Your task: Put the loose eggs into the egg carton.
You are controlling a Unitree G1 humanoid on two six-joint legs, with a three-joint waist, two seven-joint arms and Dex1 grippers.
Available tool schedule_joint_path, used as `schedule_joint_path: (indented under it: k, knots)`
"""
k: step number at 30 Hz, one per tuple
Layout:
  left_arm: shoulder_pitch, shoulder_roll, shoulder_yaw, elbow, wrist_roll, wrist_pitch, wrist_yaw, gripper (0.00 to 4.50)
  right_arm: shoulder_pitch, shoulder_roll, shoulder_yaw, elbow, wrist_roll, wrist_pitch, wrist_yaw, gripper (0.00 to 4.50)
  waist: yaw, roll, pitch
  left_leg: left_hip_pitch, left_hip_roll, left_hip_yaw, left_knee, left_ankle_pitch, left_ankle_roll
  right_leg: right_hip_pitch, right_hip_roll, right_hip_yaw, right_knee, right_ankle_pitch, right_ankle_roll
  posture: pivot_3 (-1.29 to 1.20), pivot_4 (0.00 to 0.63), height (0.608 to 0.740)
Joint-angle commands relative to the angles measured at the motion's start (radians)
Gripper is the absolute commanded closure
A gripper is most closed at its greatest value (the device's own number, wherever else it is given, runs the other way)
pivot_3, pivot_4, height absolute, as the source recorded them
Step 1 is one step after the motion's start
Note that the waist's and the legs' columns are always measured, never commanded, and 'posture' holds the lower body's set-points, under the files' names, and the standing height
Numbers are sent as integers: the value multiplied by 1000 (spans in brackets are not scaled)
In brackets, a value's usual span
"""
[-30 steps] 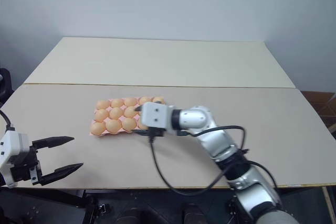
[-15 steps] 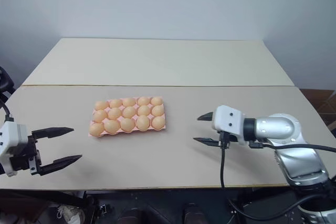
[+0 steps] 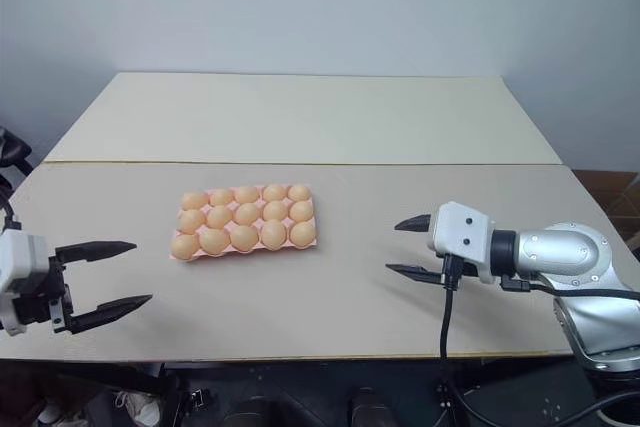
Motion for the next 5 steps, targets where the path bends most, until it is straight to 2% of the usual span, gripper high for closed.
schedule_joint_path:
  k: [1, 5]
  knots:
    - [-11, -11, 30, -25, -21, -16, 16, 0, -11, -18, -30, -21, 18, -3, -8, 1070, 0, 0, 0, 0, 0, 0, 0, 0, 0, 0, 0, 0, 0, 0, 0, 0, 150, 740]
    - [-28, -11, 24, -25, -55, 16, 17, 0, -27, -23, -25, -8, 21, -12, -4, 1070, 0, 0, 0, 0, 0, 0, 0, 0, 0, 0, 0, 0, 0, 0, 0, 0, 150, 740]
